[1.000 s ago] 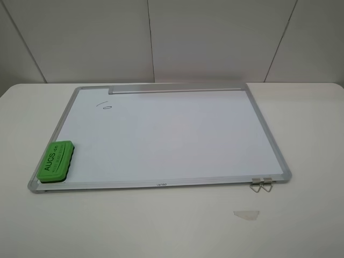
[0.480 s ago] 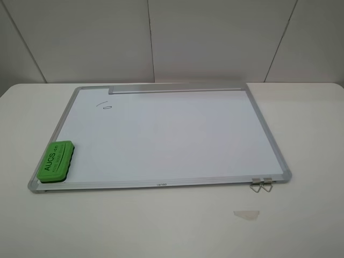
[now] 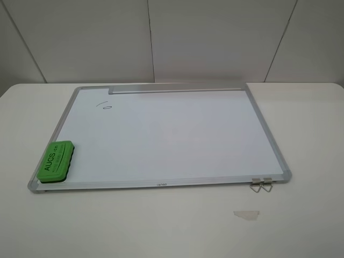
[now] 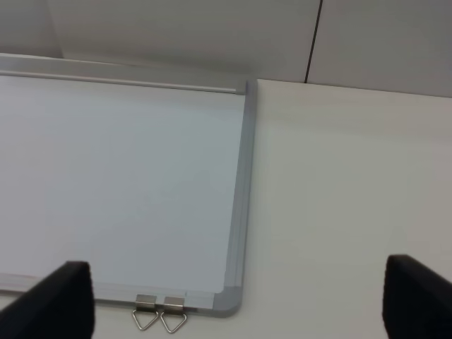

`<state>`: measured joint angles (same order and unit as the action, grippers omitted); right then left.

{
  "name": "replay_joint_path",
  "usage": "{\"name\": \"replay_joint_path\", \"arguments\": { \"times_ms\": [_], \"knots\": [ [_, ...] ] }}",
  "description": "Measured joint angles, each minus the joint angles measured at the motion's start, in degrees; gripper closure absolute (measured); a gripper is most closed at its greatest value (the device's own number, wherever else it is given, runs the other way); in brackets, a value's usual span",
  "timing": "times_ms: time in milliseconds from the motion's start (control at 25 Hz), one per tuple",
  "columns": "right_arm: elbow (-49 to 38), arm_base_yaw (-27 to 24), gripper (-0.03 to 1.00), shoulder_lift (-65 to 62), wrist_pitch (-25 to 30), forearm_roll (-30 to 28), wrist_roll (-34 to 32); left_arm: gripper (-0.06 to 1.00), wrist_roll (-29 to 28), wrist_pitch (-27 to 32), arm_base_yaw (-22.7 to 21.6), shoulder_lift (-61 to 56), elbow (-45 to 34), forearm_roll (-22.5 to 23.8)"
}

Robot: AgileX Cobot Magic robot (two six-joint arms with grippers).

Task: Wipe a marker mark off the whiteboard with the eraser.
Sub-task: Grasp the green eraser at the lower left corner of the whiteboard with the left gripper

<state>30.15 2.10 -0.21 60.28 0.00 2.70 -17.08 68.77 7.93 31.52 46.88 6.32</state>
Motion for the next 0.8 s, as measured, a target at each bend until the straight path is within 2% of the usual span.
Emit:
{"name": "replay_joint_path", "arguments": {
  "times_ms": [160, 440, 800],
  "knots": [
    [0.0, 0.0, 0.15, 0.0, 0.0, 0.0, 0.0, 0.17, -0.18, -0.1, 0.0, 10.22, 3.18, -1.93],
    [0.0, 0.0, 0.15, 0.0, 0.0, 0.0, 0.0, 0.17, -0.18, -1.33, 0.0, 28.67, 4.19, -2.08],
    [0.0, 0.0, 0.15, 0.0, 0.0, 0.0, 0.0, 0.17, -0.13, -15.99, 0.0, 46.93, 4.19, -2.08]
  ]
}}
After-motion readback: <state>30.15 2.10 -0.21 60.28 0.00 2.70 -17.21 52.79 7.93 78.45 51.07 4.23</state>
